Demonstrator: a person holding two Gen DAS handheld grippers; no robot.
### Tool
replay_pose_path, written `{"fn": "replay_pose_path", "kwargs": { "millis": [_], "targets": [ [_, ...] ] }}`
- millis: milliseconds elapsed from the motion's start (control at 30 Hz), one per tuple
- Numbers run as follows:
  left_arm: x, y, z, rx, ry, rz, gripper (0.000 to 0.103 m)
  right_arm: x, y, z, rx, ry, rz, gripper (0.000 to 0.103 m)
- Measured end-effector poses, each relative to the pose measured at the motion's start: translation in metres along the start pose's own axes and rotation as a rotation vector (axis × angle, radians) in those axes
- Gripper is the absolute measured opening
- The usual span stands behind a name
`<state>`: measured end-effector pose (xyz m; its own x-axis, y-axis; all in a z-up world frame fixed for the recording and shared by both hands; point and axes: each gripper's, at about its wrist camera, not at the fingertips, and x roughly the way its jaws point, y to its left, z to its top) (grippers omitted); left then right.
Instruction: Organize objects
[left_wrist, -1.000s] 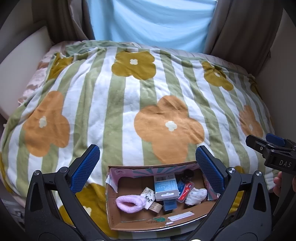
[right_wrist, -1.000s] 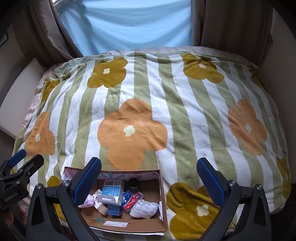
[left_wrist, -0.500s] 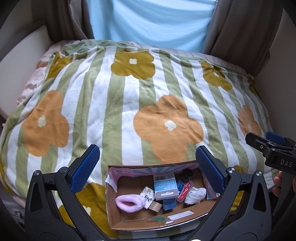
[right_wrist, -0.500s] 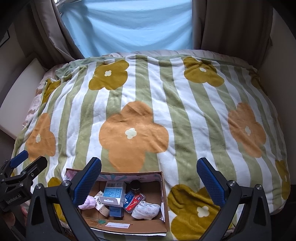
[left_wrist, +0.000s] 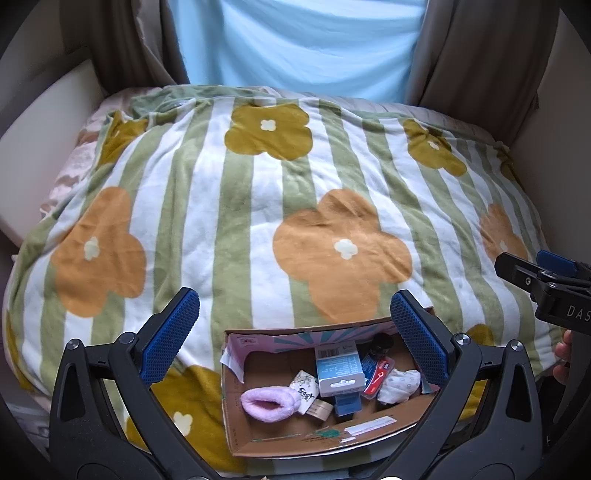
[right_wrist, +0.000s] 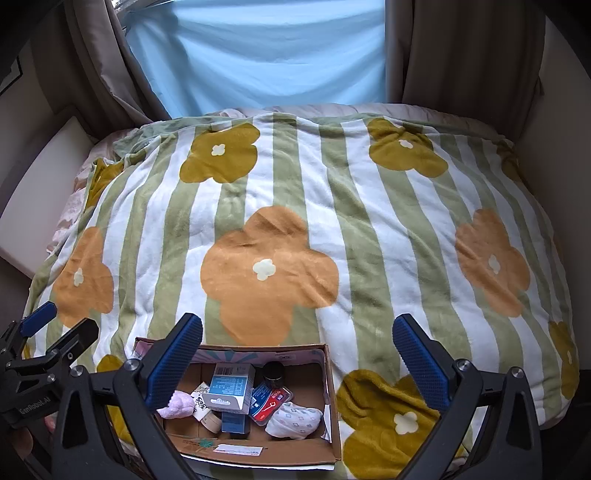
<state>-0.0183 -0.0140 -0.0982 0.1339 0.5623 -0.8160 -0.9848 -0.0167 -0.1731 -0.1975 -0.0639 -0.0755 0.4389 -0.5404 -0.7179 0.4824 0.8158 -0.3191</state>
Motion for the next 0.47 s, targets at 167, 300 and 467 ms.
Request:
{"fn": "replay_pose_path", "kwargs": {
  "millis": [167,300,467],
  "targets": [
    [-0.005,0.001,0.001,-0.015,-0.018,-0.022,0.103,-0.003,0.000,0.005,-0.004,-0.005,-0.003,0.103],
    [-0.011,0.006,0.002,-0.034,-0.044,-0.060,0.103,-0.004,0.000,0.005,-0.005,-0.005,-0.003,0.102],
    [-0.016,0.010,0.003,-0.049,-0.068,-0.053,0.103,-0.004,0.001,0.005,-0.004,-0.007,-0.003,0.103]
  ]
}}
